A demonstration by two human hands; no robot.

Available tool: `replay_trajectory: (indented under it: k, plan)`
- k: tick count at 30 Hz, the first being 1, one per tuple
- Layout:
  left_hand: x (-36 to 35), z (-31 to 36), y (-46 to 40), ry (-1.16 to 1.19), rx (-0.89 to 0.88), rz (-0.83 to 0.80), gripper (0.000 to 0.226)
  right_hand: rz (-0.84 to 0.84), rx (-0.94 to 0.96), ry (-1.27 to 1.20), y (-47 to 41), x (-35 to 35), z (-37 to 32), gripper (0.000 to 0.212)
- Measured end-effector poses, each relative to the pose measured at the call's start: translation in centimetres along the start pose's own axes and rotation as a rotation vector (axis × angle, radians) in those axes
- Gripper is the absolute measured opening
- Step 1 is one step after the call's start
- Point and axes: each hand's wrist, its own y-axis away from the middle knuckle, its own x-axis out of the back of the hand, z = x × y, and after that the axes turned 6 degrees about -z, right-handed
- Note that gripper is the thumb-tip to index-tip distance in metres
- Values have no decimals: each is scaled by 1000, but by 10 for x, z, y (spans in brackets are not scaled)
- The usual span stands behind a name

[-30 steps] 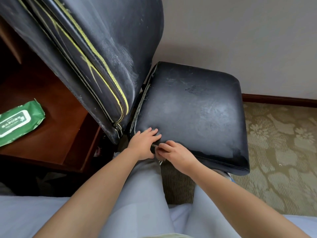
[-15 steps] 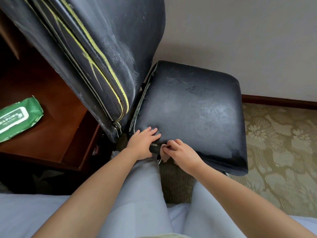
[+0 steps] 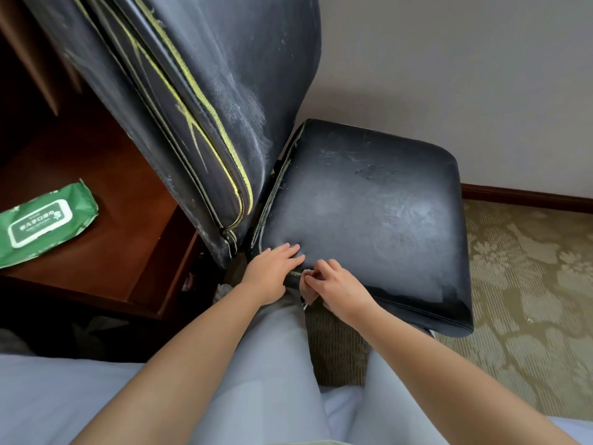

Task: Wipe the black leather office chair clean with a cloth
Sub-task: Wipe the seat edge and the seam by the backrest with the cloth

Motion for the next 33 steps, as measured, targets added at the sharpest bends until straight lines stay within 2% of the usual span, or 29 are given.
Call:
replay_trajectory:
  k: [3,10,14,20,24,33]
  plan:
    - [1,-4,4,57,-5,12,72,-13,-14,-2,-11,-2,-6,49]
    - [2,-6,3,172,25,38,67,-26,-47,-25,1,-1,-1,48]
    - [3,-6,2,143,2,-3,72,-52,-61,14,-19,4,-16,46]
    - [3,-10,3,143,-14,-22,73,-61,-69,33,10,5,3,47]
    - [3,-8,3,137,-8,-22,74,-81,-70,79,-7,7,-4,41]
    - [3,-9,7,156,-13,-13,74,-101,-87,55,0,7,1,54]
